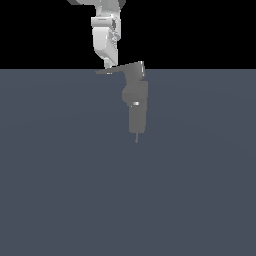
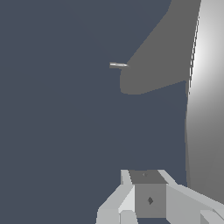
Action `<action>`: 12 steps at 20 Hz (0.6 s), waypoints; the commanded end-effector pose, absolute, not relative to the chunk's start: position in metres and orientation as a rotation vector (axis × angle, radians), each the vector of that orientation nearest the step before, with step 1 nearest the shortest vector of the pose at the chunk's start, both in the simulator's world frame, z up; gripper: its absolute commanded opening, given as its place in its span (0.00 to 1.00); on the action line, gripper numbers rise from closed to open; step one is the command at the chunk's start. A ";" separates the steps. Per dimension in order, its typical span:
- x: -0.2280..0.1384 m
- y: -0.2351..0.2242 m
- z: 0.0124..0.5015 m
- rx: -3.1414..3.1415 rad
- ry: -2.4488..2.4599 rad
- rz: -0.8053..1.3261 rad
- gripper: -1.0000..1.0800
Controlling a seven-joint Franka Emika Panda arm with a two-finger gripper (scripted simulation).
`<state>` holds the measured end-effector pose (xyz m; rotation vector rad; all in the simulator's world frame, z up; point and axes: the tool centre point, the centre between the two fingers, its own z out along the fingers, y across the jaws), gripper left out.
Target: Turn on the faucet by rotating a designated handle.
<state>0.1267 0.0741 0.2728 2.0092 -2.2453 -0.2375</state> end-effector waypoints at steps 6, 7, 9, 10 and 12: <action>0.132 0.078 0.262 1.962 -2.273 -0.222 0.00; 0.132 0.078 0.262 1.962 -2.273 -0.222 0.00; 0.132 0.078 0.262 1.962 -2.273 -0.222 0.00; 0.132 0.078 0.262 1.963 -2.272 -0.223 0.00; 0.128 0.078 0.263 1.963 -2.272 -0.223 0.00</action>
